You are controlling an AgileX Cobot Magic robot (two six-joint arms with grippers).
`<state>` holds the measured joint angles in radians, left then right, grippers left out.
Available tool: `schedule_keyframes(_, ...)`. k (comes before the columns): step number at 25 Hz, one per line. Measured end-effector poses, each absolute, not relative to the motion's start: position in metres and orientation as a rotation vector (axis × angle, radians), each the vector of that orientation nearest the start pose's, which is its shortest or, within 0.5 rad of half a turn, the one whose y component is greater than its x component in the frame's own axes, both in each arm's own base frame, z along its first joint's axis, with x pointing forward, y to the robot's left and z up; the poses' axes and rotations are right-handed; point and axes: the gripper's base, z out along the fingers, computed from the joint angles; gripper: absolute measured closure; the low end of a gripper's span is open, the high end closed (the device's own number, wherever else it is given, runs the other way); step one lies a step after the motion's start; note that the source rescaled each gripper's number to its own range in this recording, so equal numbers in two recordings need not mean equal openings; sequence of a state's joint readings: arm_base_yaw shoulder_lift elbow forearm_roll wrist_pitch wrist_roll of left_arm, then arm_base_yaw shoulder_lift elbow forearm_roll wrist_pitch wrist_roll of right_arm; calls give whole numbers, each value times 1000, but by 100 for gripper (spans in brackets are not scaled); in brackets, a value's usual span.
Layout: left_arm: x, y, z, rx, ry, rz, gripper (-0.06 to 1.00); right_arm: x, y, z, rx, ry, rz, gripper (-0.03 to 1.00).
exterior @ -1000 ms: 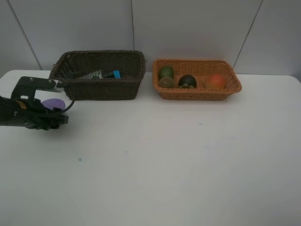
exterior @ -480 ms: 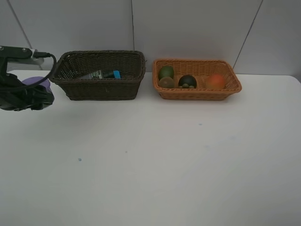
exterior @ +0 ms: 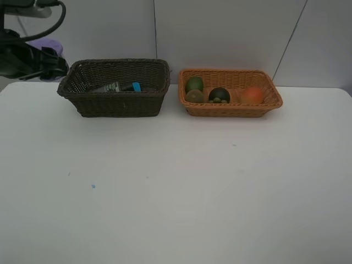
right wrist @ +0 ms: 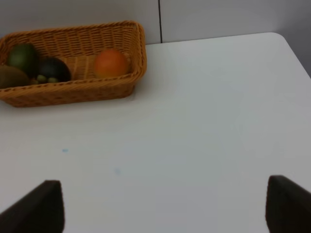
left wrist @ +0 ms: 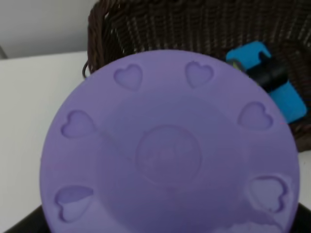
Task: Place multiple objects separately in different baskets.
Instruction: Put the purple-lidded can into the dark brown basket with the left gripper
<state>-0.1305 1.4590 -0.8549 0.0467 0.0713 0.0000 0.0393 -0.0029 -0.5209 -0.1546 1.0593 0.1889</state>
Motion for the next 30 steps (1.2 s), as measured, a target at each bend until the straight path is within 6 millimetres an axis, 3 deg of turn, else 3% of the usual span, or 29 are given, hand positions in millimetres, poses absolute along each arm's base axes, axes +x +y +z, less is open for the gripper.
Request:
schedule_keyframes(2,325,-45,261,196,2140,-49,20,-8,-13,284,159,2004,-39,-3)
schedule_keyframes(8,373,-59,264,218,2173,-55,20,-8,-13,284,159,2004,-39,-3)
schedule_keyframes(16,420,-74,233,240,2260,-61,20,-8,-13,284,159,2004,-39,-3)
schedule_keyframes(21,430,-76,210,239,2337,-61,20,-8,-13,284,159,2004,-39,-3)
schedule_keyframes(30,432,-76,216,167,2381,-88,20,-8,-13,284,159,2004,-39,-3)
